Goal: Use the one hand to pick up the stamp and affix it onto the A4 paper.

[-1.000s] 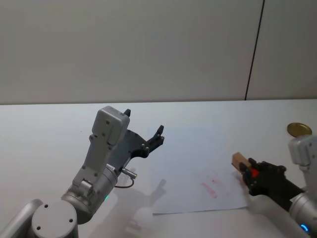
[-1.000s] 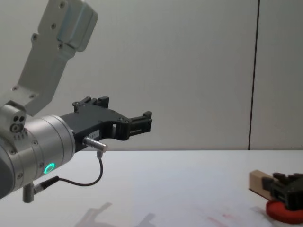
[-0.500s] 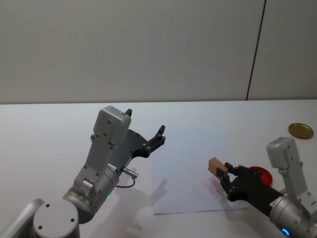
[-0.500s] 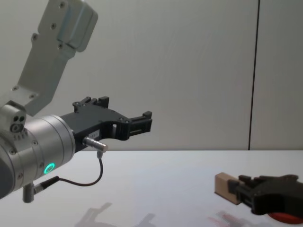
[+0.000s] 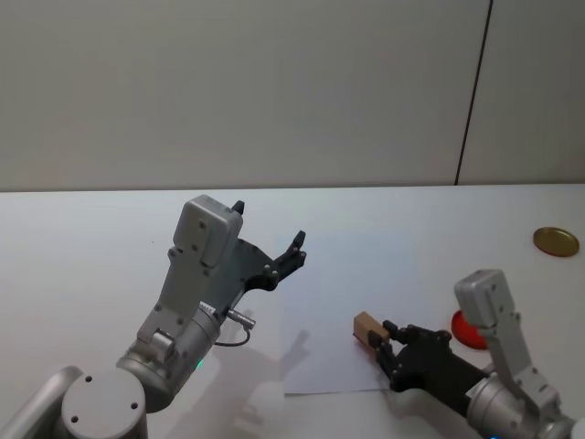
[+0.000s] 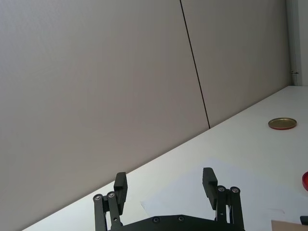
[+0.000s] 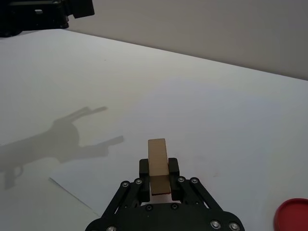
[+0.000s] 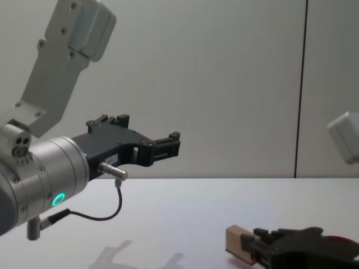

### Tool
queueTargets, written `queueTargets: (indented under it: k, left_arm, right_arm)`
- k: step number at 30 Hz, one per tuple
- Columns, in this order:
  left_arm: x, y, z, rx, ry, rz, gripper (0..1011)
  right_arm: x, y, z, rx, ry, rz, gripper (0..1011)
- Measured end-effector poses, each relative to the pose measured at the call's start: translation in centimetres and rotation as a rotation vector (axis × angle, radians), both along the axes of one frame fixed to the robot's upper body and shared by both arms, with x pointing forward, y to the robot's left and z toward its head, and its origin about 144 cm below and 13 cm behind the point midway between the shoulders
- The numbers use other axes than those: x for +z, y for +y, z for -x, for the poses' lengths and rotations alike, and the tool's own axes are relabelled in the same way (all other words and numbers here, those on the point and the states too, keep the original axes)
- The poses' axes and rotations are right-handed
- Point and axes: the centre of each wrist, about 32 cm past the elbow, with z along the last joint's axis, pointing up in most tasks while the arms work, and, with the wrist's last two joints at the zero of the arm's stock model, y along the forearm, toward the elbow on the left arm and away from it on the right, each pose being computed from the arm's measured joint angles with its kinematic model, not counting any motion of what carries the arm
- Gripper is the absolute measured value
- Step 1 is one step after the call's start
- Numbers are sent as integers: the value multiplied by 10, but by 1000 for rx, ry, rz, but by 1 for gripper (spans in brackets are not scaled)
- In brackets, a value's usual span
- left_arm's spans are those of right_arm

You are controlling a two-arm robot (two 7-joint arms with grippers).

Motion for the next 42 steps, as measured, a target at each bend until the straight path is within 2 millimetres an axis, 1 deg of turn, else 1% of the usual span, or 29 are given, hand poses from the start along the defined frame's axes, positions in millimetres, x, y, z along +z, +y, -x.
queueTargets:
  k: [13,29,42]
  left_arm:
    - [0,0,0,0,0,0,993]
    - [0,0,0,0,0,0,993]
    - [0,0,0,0,0,0,993]
  right_arm:
    - [-7,9,-1,32,27,2,214]
    - [-9,10,-3,45,46,21,214]
    - [-7,9,3,47,40,-5,214]
